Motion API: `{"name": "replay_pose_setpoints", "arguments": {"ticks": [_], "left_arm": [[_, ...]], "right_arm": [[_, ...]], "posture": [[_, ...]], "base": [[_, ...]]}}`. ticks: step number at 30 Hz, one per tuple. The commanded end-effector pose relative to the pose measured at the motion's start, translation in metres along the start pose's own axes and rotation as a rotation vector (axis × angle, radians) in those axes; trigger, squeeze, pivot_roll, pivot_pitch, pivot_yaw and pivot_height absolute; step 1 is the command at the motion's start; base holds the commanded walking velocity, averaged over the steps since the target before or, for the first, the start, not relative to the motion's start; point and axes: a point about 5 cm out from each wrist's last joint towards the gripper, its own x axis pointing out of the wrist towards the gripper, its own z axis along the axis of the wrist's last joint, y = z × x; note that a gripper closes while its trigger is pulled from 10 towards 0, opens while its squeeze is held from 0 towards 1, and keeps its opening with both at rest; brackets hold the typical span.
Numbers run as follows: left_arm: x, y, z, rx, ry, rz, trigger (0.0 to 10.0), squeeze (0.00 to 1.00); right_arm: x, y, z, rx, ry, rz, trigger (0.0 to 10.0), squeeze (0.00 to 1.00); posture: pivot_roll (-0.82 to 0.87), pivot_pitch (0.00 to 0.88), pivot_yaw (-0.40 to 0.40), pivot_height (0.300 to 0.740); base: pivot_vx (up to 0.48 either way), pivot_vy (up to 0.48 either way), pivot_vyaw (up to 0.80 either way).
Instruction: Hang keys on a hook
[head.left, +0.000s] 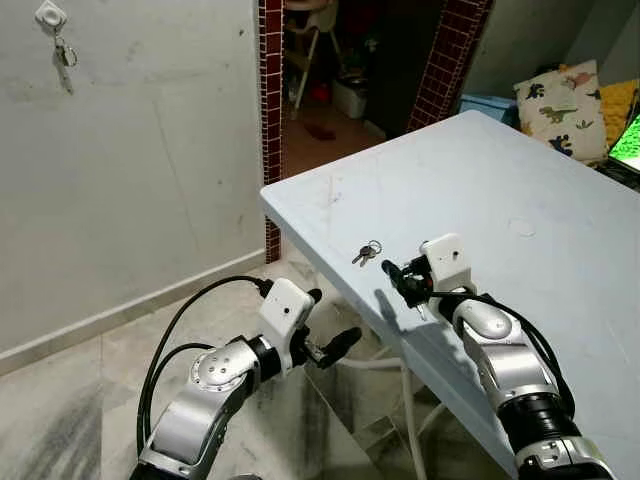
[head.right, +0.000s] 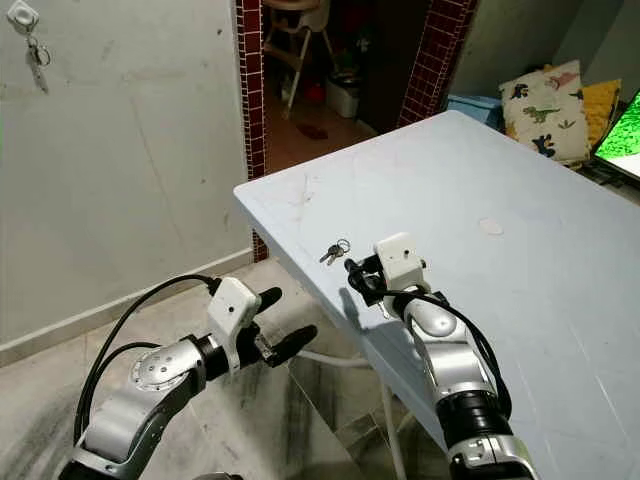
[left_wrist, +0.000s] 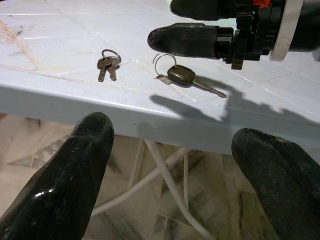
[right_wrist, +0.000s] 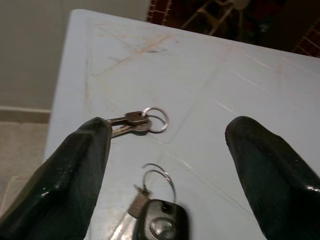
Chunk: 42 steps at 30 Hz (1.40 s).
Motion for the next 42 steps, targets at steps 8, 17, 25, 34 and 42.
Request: {"name": "replay_pose_setpoints", "arguments": {"ticks": [8,17,25,34,42], "left_arm": [[-0.002,-0.001,0.004,0.001,-0.006,-0.02,10.0,0.0],[0.0,-0.002,0.006,-0.003,-0.01,-0.023,10.0,0.0],[0.0,-0.003,0.006,-0.007,-0.011,-0.022,10.0,0.0],[0.0,-0.003,0.007,-0.006,-0.014,-0.023,10.0,0.0],[0.001,-0.003,0.008,-0.001,-0.016,-0.026,10.0,0.0]], "right_arm": [[0.001,-0.016,-0.012,-0.046,0.059,0.05,9.1,0.0],[0.001,-0.023,-0.02,-0.014,0.083,0.047,0.0,0.0],[0.002,-0.022,-0.023,-0.001,0.089,0.052,0.0,0.0],[0.001,-0.023,-0.027,0.002,0.101,0.064,0.0,0.0],[0.001,-0.022,-0.03,0.007,0.107,0.067,0.0,0.0]], "posture": [[0.14,0.0,-0.085,0.74],[0.14,0.0,-0.083,0.74],[0.14,0.0,-0.083,0.74],[0.14,0.0,-0.082,0.74],[0.14,0.0,-0.078,0.74]], "base": [[0.0,0.0,0.0],[0.0,0.0,0.0],[0.0,0.0,0.0],[0.0,0.0,0.0],[0.0,0.0,0.0]]}}
